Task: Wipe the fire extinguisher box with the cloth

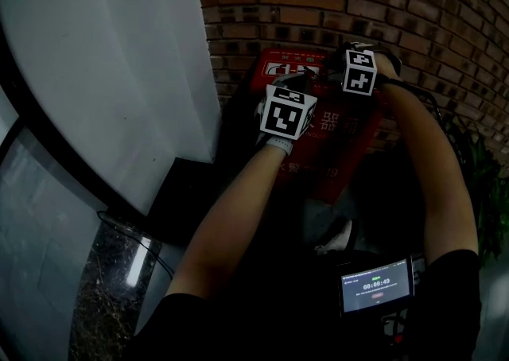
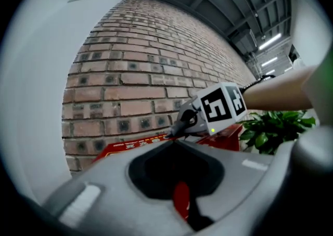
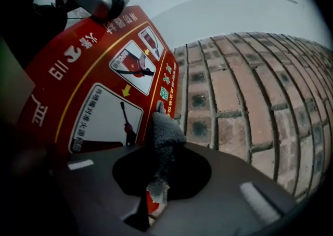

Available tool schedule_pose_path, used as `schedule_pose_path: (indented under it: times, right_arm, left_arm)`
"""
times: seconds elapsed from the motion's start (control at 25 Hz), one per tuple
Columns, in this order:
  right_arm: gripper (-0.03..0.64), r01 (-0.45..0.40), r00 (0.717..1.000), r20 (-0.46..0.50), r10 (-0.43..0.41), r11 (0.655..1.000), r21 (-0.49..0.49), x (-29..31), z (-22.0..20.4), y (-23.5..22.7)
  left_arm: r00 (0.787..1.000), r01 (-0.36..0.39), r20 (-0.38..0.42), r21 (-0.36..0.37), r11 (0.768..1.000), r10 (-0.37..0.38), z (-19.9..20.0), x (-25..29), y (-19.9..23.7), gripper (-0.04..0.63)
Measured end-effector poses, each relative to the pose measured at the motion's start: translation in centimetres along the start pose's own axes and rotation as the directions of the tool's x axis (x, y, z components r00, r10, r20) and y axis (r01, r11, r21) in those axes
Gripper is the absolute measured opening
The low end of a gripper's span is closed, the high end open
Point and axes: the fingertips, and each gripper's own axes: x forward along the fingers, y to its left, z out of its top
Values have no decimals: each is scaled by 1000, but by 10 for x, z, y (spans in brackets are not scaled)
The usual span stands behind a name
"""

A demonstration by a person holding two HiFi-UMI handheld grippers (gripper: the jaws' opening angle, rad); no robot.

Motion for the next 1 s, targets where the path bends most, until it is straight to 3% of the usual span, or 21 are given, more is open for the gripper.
schedule_pose_path:
  times: [0.36,1.0]
  right_arm:
    - [21,-19,999,32,19,1000,-12,-34,13,20]
    - [21,-70,994,84,70,998,-10,-106,32,64]
  left_arm:
    - [1000,-13,-11,-38,999,12,3,-1,2,2]
    - [997,-55,-53,10,998,56,0,2,2,2]
